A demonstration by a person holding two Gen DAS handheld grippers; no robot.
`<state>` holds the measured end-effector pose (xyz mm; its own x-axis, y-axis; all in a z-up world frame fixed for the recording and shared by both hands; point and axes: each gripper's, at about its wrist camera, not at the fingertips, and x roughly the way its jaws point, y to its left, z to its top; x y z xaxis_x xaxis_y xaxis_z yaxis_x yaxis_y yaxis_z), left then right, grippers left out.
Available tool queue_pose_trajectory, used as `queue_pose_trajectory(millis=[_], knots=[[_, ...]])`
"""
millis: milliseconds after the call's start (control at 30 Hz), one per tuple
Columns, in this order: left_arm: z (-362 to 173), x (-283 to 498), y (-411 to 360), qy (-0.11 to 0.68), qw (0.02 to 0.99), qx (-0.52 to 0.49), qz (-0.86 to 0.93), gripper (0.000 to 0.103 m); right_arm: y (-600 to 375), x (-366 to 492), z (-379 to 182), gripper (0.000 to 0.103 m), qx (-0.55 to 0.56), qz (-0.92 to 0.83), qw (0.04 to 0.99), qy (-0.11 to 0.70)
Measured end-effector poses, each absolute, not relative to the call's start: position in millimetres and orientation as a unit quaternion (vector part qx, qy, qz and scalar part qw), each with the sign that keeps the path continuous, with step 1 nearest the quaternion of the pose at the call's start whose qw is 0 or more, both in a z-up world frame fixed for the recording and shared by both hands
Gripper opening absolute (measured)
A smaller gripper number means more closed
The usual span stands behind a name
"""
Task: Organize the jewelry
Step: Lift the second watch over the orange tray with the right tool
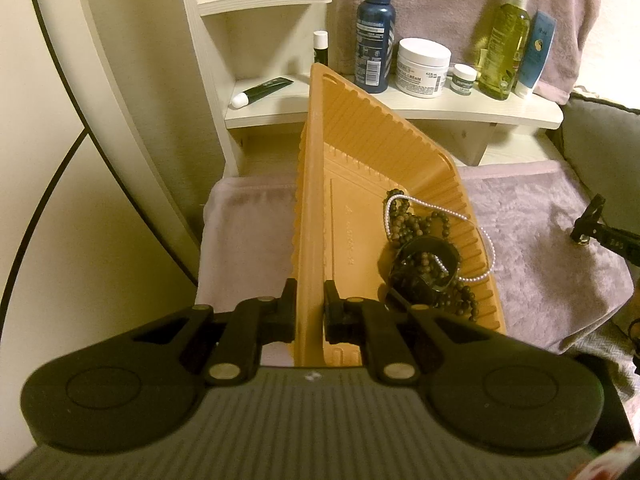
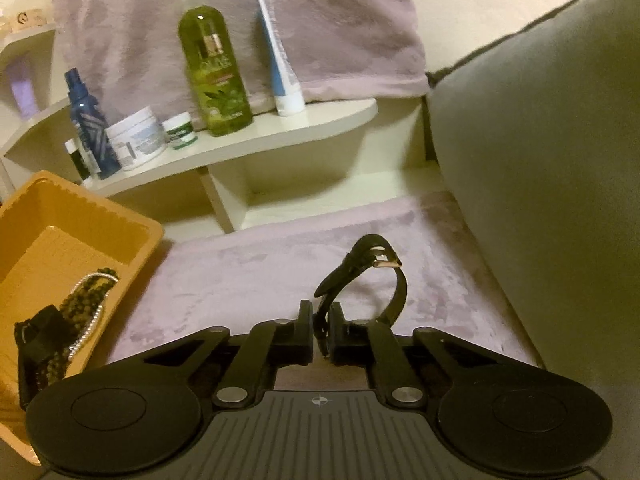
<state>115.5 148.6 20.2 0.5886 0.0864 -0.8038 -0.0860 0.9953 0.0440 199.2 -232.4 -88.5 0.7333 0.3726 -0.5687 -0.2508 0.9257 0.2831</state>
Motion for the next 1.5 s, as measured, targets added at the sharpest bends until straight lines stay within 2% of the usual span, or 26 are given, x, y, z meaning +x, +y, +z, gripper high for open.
queue_pose_trajectory(millis=[600, 1500], knots=[[20.9, 117.0, 149.3, 0.450, 0.892, -0.004, 0.048, 0.010, -188.9, 186.7, -42.4, 0.006, 0.096, 0.249, 0.916, 0.300], [16.4, 116.1, 159.1, 0.449, 0.892, -0.023, 0.043, 0.010, -71.6, 171.9, -17.9, 0.006, 0.062, 0.390, 0.870, 0.295]])
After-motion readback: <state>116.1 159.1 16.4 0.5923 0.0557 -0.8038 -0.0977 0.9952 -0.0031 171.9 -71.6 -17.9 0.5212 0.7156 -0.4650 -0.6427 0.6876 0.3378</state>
